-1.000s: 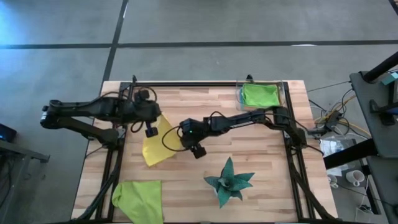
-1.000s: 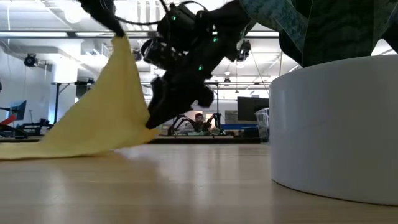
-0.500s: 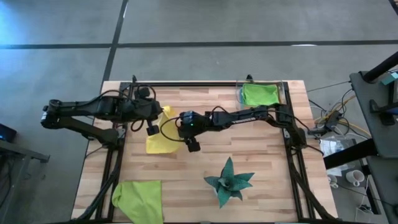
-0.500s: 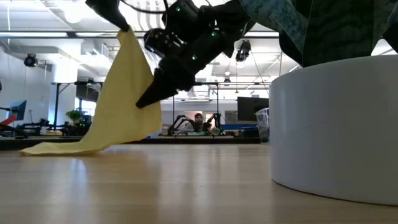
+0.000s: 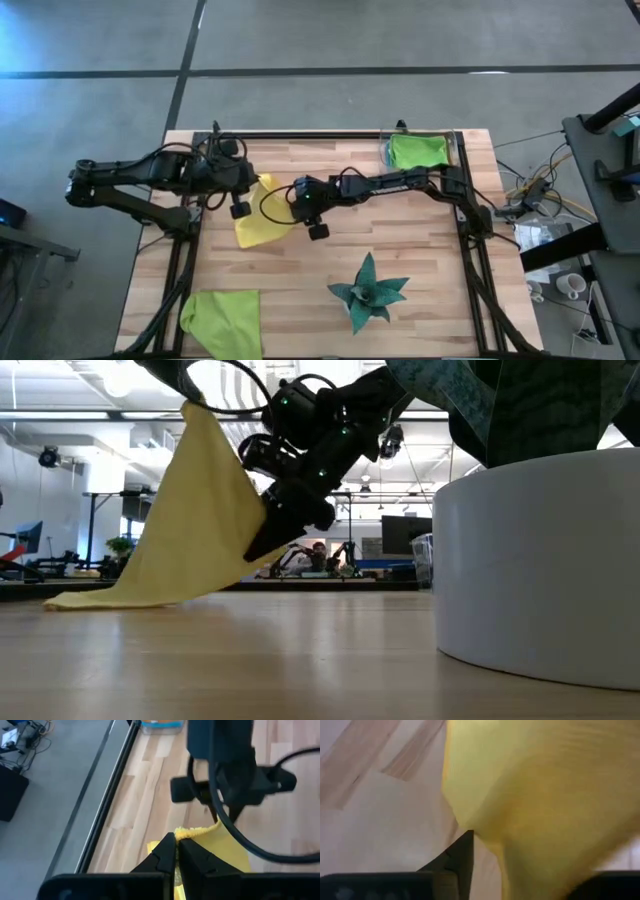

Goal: Fold microfiber towels
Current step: Fold the yellow microfiber cloth

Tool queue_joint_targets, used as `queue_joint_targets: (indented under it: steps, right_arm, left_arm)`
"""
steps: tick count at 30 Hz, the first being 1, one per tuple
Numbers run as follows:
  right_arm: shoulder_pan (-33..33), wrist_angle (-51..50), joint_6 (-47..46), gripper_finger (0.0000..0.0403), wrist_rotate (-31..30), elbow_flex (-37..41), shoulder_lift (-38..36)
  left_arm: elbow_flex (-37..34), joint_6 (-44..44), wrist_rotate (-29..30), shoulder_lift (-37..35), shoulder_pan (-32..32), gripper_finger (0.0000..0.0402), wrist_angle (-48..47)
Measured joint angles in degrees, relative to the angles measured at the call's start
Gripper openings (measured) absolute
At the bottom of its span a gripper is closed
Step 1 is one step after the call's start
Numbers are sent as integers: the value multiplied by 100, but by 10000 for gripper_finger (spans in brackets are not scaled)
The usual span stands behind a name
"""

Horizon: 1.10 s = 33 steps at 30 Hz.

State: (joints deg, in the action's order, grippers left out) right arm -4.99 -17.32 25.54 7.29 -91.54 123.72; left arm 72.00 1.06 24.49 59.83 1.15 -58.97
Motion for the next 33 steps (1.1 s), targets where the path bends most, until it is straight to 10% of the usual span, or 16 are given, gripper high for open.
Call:
queue_joint_targets:
  steps: [11,20,33]
  right_arm:
    - [-105,-1412,43,36,-21,-623,-35]
    - [-174,-3577,369,9,-2047,-1159,-475]
    - [-998,-4063,712,9,-2552,-1250,-1818]
  left_arm:
    - [-11,4,-13,13,0,0,-158]
    - [-76,62,385,317,-202,0,-157]
    - [-142,-109,954,700,-988,0,825]
